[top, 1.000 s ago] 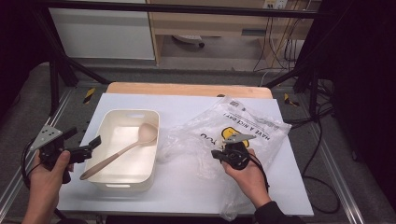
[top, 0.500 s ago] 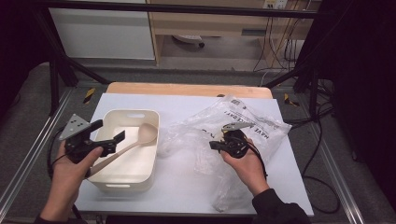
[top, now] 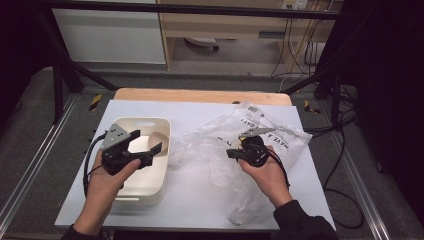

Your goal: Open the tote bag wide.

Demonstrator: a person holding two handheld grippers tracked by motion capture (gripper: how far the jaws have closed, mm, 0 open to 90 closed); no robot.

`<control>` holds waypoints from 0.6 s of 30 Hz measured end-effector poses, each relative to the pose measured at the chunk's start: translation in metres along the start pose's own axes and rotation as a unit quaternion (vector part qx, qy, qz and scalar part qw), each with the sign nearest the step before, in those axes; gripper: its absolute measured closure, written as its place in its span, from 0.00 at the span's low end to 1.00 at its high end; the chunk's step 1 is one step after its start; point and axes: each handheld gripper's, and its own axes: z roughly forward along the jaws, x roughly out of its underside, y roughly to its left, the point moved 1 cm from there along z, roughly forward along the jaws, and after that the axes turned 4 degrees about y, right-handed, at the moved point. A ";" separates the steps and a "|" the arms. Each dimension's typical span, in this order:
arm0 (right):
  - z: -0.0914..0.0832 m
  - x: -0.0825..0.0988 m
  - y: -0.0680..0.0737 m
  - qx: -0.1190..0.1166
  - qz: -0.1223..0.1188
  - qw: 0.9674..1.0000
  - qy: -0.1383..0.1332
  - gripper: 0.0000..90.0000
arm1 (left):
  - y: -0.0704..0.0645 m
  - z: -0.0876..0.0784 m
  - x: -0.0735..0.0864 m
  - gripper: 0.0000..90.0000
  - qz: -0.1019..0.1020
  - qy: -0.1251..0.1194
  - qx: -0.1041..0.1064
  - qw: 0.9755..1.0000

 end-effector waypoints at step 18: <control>-0.005 -0.008 -0.002 -0.009 -0.002 1.000 0.011 1.00 | -0.083 0.052 0.007 0.62 0.024 0.023 0.084 0.996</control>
